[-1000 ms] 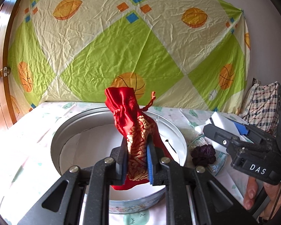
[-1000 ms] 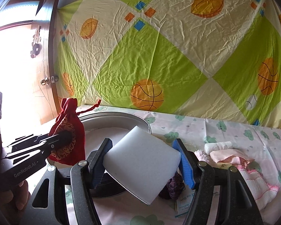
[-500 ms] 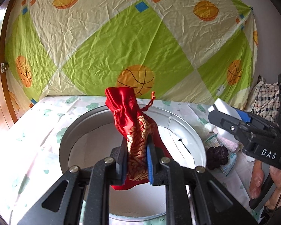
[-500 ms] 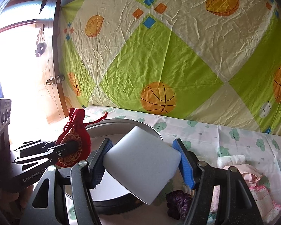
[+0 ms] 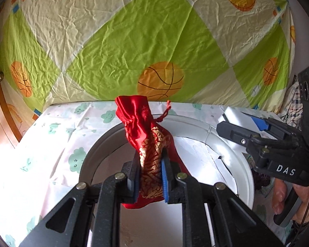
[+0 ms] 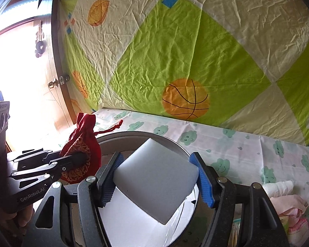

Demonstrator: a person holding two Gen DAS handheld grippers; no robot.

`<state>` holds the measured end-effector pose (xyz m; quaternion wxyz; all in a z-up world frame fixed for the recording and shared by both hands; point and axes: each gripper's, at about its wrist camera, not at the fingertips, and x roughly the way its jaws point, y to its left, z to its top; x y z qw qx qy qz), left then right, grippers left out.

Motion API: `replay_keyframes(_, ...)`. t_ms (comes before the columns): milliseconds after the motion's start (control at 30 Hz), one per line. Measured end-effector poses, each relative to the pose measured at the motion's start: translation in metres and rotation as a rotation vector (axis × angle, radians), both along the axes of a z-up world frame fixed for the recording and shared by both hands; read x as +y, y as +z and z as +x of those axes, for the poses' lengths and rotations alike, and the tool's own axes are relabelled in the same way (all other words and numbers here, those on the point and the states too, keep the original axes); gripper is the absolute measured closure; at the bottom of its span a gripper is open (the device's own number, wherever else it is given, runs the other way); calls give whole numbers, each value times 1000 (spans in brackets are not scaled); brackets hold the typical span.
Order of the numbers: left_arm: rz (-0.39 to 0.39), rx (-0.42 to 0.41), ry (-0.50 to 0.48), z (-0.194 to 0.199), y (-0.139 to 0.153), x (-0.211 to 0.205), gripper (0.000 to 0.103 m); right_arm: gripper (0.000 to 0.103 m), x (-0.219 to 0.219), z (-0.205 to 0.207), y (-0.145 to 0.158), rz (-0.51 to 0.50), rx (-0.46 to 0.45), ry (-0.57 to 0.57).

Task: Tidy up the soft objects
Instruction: 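Open both tools to drop the pouch and sponge into the tin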

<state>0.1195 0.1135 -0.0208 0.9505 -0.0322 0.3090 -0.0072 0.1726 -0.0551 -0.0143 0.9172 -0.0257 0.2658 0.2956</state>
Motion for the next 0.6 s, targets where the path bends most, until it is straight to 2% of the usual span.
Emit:
replay_keyframes(167,-8,69,14,18,-8,14,88,34,14,21,-13,-30,40,5)
replay_keyframes(367,-2,103,19,26,-15,20,88,34,24,36,-27,-66,79,15)
replay_keyframes(533,6,125,25,30,-19,23,88,33,28,39,-27,-77,88,29)
replay_keyframes(600,18,131,37,31,-21,23,76,28,31,41,-28,-89,97,38)
